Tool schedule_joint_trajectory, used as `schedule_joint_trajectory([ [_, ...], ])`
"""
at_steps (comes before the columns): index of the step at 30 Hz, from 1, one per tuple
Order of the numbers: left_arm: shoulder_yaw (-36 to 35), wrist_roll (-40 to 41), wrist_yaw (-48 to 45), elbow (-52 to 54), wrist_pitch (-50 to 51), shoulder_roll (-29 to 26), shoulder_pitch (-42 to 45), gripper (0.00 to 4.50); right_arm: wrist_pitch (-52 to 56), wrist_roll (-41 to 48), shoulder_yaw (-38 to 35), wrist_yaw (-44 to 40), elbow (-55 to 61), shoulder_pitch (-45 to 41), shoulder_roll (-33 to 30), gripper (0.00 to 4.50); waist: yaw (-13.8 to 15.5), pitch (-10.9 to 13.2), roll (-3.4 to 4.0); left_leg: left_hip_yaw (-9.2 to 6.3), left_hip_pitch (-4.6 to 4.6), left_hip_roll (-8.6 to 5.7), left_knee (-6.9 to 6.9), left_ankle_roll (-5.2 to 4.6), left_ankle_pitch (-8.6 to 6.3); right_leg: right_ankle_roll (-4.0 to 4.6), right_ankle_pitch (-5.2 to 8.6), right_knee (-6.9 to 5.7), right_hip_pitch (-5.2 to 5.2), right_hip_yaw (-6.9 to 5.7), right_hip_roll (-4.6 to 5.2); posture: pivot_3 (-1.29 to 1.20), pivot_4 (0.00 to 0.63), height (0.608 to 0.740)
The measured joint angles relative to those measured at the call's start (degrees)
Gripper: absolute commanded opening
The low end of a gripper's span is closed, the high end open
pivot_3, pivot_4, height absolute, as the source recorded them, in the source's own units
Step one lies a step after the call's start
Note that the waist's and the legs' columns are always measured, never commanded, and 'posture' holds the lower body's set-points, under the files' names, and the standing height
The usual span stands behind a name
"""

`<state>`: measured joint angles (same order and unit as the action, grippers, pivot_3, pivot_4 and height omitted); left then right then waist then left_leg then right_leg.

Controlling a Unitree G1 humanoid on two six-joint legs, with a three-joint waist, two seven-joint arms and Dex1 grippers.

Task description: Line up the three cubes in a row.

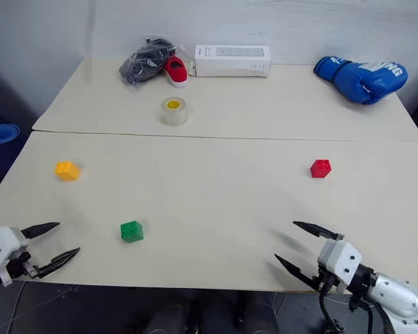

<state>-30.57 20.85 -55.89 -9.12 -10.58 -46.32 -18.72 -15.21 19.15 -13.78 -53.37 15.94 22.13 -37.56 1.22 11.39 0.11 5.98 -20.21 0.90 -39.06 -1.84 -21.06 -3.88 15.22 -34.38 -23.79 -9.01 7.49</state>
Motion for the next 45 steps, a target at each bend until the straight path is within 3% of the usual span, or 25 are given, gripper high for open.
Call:
schedule_joint_trajectory([
  [7,-0.36,4.75,-0.45,6.91,8.94,-0.08,-0.01,4.48,0.35,0.06,-0.06,2.05,-0.39,-0.83,1.48,4.5,0.19,0.0,0.0,0.0,0.0,0.0,-0.01,-0.02,0.02,-0.01,0.0,-0.01,0.04,-0.01,0.0,0.0,0.15,0.74],
  [10,-0.43,13.56,-1.45,11.29,21.75,-1.72,3.02,4.48,1.84,0.51,-5.79,8.17,-0.7,1.5,5.1,4.5,0.51,0.01,0.01,-0.07,-0.02,-0.02,-0.01,-0.06,0.09,-0.01,0.0,-0.03,0.06,-0.05,0.0,0.0,0.15,0.74],
  [13,0.17,15.59,-1.45,14.44,25.35,-2.27,6.96,4.48,2.89,1.34,-11.47,13.42,-2.0,3.17,8.06,4.5,0.23,0.01,0.02,-0.05,0.03,-0.04,-0.01,0.03,0.05,-0.02,-0.01,-0.04,0.1,-0.02,-0.01,0.0,0.15,0.74],
  [21,13.7,12.8,-4.0,16.17,25.09,0.31,20.8,4.48,2.85,1.55,-14.96,22.52,-4.84,4.44,17.69,4.5,-0.62,0.01,0.06,0.07,0.1,-0.03,0.0,0.08,0.15,-0.01,-0.01,-0.27,0.07,0.09,-0.08,0.0,0.15,0.74],
  [25,18.12,12.35,-4.13,17.59,25.66,2.32,25.64,4.48,8.42,1.01,-12.07,27.57,-3.61,-3.08,17.93,4.5,-1.98,0.01,0.07,0.09,0.11,-0.02,0.0,-0.07,0.32,-0.01,-0.01,-0.52,0.02,0.13,-0.11,0.0,0.15,0.74],
  [29,20.59,11.24,-4.14,17.58,25.34,3.82,28.58,4.48,18.55,0.92,-7.87,32.38,-2.88,-16.85,16.15,4.5,-2.24,0.02,0.09,0.08,0.02,-0.04,-0.01,-0.08,0.44,0.02,0.01,-0.62,-0.06,0.08,-0.12,0.0,0.15,0.74],
  [34,23.52,10.1,-4.34,17.82,24.82,5.7,31.44,4.48,26.15,-2.09,-4.32,36.15,-10.84,-33.14,13.65,4.5,-1.87,0.02,0.08,0.06,-0.05,-0.07,-0.04,-0.14,0.55,0.02,0.01,-0.59,-0.06,0.0,-0.14,0.0,0.15,0.74],
  [37,24.93,10.06,-4.34,18.45,24.87,6.36,31.57,4.48,26.97,-4.13,-3.43,37.45,-17.65,-38.08,13.35,4.5,-1.3,0.02,0.08,0.06,-0.11,-0.1,-0.04,-0.19,0.58,0.02,0.01,-0.54,-0.06,-0.03,-0.13,0.0,0.15,0.74],
  [41,25.56,9.94,-4.3,20.32,24.89,6.61,31.49,4.5,26.57,-5.81,-2.16,36.81,-27.68,-43.02,13.22,3.5,-1.46,0.02,0.08,0.09,-0.11,-0.17,-0.07,-0.26,0.62,-0.06,-0.03,-0.54,-0.05,0.0,-0.1,0.0,0.15,0.74],
  [45,25.66,9.67,-4.16,20.47,24.92,6.75,30.99,4.5,23.44,-6.27,-2.14,34.79,-35.97,-46.72,13.22,2.12,-1.58,0.02,0.09,0.08,-0.1,-0.15,-0.08,-0.22,0.67,-0.05,-0.03,-0.58,-0.05,0.0,-0.11,0.0,0.15,0.74],
])
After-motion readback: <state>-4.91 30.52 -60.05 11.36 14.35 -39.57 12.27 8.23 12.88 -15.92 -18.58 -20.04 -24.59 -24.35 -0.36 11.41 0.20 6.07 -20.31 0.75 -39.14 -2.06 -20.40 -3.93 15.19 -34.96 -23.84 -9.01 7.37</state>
